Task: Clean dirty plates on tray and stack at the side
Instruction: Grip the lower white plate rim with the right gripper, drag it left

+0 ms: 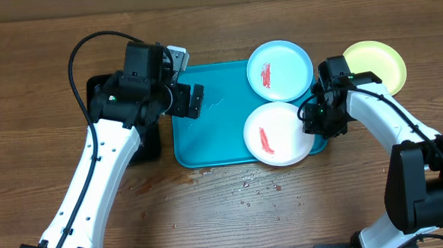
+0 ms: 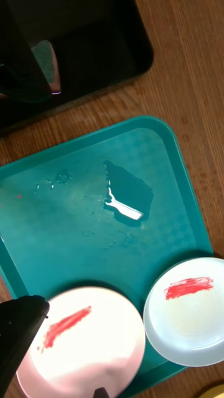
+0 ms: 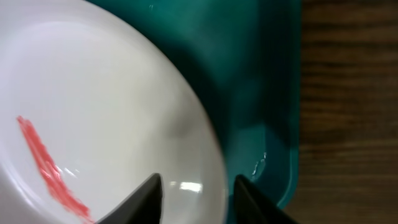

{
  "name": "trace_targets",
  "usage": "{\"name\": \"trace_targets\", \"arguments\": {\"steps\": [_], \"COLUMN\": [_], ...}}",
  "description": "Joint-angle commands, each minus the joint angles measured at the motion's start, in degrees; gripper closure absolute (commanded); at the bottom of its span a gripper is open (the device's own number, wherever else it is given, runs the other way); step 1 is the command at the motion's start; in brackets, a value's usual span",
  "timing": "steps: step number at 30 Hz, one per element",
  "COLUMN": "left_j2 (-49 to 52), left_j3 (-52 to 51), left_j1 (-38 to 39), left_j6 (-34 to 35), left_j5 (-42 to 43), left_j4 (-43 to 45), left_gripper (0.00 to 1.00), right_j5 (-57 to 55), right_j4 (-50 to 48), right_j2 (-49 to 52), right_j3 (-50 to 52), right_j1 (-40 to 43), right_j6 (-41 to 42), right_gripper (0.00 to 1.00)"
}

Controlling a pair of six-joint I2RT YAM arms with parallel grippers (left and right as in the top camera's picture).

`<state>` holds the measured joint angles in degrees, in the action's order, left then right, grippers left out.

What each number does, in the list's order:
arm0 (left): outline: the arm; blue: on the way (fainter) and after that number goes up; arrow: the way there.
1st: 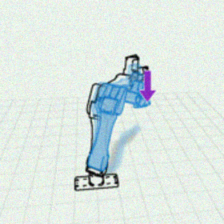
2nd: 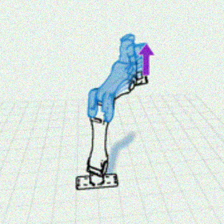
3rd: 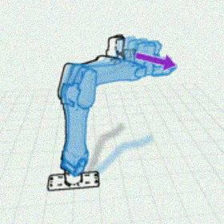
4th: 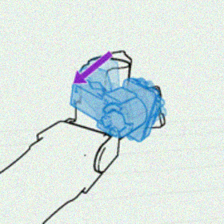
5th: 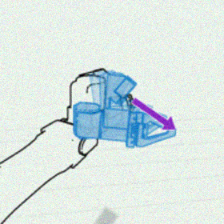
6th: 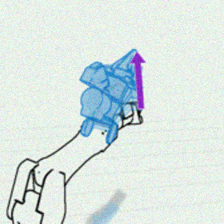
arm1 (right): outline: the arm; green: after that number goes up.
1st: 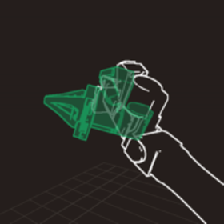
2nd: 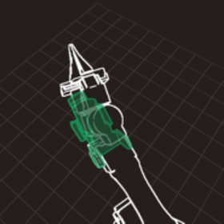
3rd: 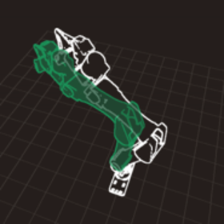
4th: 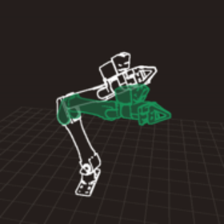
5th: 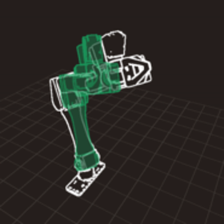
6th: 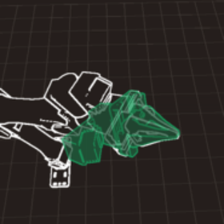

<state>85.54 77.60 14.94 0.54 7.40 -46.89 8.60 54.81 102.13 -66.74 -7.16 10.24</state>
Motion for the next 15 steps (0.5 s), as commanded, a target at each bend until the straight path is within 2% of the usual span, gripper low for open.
{"name": "trace_targets", "arguments": {"steps": [1,2,6,10,13,15], "left_j2": [0.44,0.44,0.44,0.44,0.44,0.44], "left_j3": [0.13,0.13,0.13,0.13,0.13,0.13], "left_j1": [0.17,0.17,0.17,0.11,0.09,0.09], "left_j6": [0.96,0.96,0.96,0.96,0.96,0.96], "left_j5": [-0.35,-0.37,-0.35,-0.35,-0.35,-0.37], "left_j4": [0.00,0.00,0.02,0.07,0.02,0.04], "left_gripper": [0.00,0.00,0.00,0.00,0.00,0.00], "right_j5": [0.00,0.00,0.04,0.07,0.04,0.07], "right_j4": [-0.33,-0.35,-0.87,-1.92,-2.82,-3.45], "right_j2": [0.13,0.15,0.17,0.17,0.20,0.24], "right_j3": [0.52,0.63,1.27,2.58,3.61,4.02], "right_j1": [-0.02,-0.02,-0.02,-0.02,-0.02,-0.02], "right_j6": [0.26,0.26,0.28,0.35,0.50,0.50], "right_gripper": [0.75,0.81,0.91,0.91,0.83,0.84]}}
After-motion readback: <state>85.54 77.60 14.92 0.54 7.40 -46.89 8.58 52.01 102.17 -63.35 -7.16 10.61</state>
